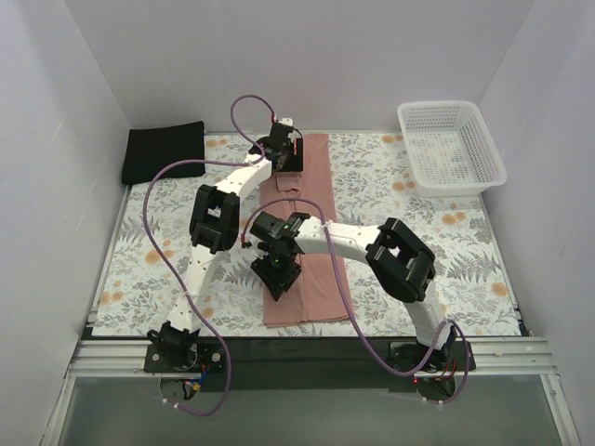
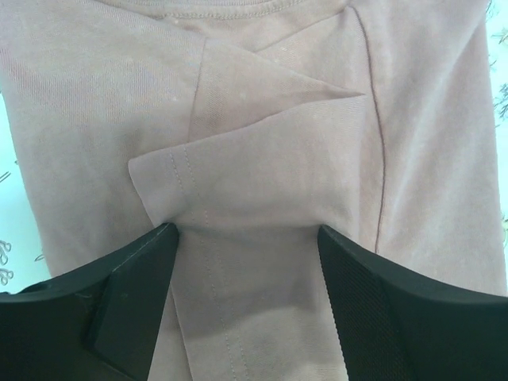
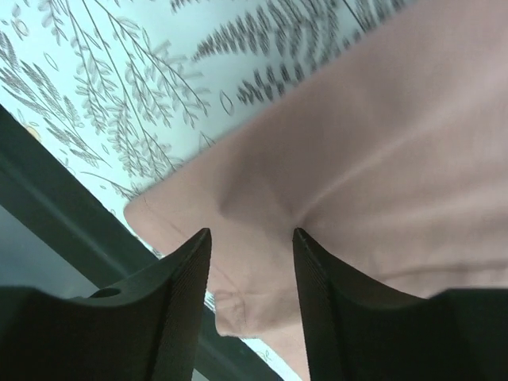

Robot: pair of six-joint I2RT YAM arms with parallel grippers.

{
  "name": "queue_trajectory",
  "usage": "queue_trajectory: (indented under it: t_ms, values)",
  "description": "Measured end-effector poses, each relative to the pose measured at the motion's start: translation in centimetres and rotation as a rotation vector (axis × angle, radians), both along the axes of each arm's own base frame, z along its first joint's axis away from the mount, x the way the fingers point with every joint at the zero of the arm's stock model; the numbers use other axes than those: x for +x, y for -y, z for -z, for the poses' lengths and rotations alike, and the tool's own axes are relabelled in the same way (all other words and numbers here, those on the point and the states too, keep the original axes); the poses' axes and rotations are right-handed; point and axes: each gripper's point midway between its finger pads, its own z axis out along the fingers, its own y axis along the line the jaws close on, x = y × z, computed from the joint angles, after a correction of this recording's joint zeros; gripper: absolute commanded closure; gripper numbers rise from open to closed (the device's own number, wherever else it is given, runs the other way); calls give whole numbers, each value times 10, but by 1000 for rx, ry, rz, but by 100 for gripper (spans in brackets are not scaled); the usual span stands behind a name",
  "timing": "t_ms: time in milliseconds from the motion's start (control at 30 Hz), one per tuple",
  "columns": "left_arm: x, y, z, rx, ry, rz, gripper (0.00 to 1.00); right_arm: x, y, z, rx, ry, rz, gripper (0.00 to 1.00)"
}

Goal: Fold and stack the t-shirts
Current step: Fold the tshirt

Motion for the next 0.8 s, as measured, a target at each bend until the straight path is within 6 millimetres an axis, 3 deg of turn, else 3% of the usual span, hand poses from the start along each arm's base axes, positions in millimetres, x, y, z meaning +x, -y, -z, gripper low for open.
queue_trajectory:
  t_ms: [133, 300, 400, 500, 600, 700, 800]
  values:
    - [2, 4, -4, -41, 22, -12, 19, 0, 23, -16, -15, 60, 21, 45]
    - [-6, 3, -13, -89, 16, -37, 14, 4, 57, -63, 46, 152, 93, 43]
    - [-11, 3, -36, -128, 28, -60, 13, 14, 80, -79, 66, 206, 159, 43]
    - [-17, 2, -82, -187, 77, -82, 13, 28, 110, -70, 42, 220, 249, 46]
    - [-29, -3, -146, -252, 158, -100, 13, 41, 144, -44, -12, 195, 356, 50]
    - [-55, -18, -211, -310, 243, -126, 15, 55, 169, -27, -43, 180, 446, 55]
    - [-90, -34, -255, -361, 296, -143, 21, 67, 173, -23, -25, 194, 476, 60]
